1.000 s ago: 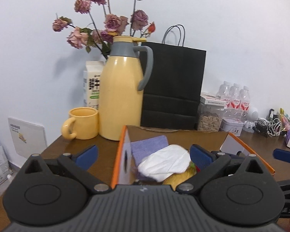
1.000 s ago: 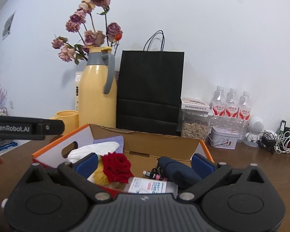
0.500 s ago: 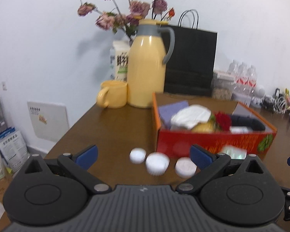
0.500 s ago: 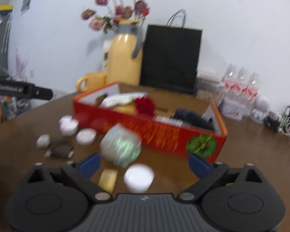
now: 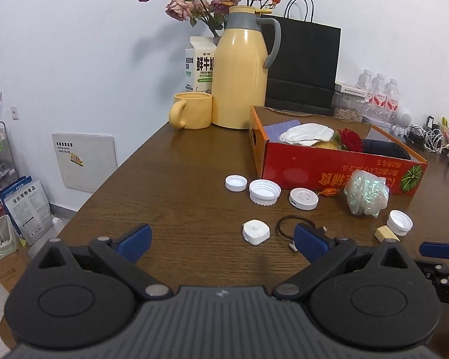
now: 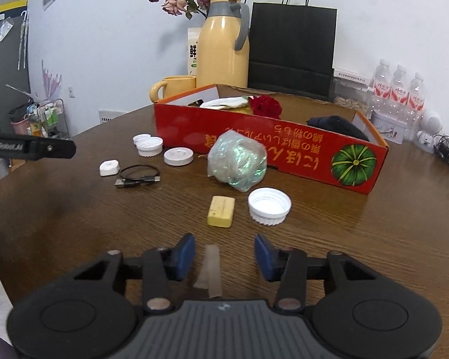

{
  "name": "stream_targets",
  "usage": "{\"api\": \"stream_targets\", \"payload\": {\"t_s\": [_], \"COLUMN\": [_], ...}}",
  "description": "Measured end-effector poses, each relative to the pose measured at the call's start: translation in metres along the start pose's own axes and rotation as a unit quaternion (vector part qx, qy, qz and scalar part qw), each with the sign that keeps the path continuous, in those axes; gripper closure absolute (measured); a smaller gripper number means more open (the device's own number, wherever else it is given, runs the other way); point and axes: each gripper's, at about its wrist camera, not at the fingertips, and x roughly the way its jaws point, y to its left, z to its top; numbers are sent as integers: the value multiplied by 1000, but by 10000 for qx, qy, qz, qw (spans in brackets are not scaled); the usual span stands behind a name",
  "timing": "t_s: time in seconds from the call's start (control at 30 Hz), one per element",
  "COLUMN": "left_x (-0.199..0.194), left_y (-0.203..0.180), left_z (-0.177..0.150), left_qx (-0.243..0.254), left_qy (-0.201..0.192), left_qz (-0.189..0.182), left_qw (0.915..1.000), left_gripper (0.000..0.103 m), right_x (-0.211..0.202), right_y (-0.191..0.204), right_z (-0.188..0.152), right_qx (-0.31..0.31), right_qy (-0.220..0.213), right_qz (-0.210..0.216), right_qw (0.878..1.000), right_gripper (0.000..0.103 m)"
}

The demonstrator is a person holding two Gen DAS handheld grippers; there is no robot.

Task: Organize objects
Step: 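Move both tools back over the table toward the remaining items, then lower the right tool and close it on the small clear plastic piece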

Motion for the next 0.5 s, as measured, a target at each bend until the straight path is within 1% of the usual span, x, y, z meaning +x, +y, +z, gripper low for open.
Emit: {"api": "stream_targets", "payload": {"t_s": [0.07, 0.13, 0.17, 0.27, 0.3, 0.33, 0.5], "left_x": [-1, -1, -1, -1, -1, 0, 3], "left_y": [1, 1, 2, 2, 2, 2, 3], "left_z": [0, -1, -1, -1, -2, -2, -2], "left_qx": [-19, -31, -35, -45, -47, -49, -66], "left_qy": [-1, 7, 10, 15, 18, 22, 76], "left_qz": [-15, -20, -24, -40, -39, -43, -25], "left_qw": [10000, 10000, 10000, 10000, 10000, 10000, 9999], "left_gripper": [0, 0, 0, 0, 0, 0, 0], "right_x": [1, 3, 4, 5, 4, 4, 4], "right_y": [2, 4, 4, 4, 4, 5, 7], "right_z": [0, -1, -2, -3, -4, -4, -4], "right_qx": [-11, -19, -17, 36, 42, 25, 12], "right_qy": [21, 46, 61, 58, 47, 37, -9], "right_qz": [32, 52, 49, 76, 103, 112, 137], "right_qw": [10000, 10000, 10000, 9999, 9999, 9999, 9999], "right_gripper": [67, 73, 74, 84, 91, 96, 97]}}
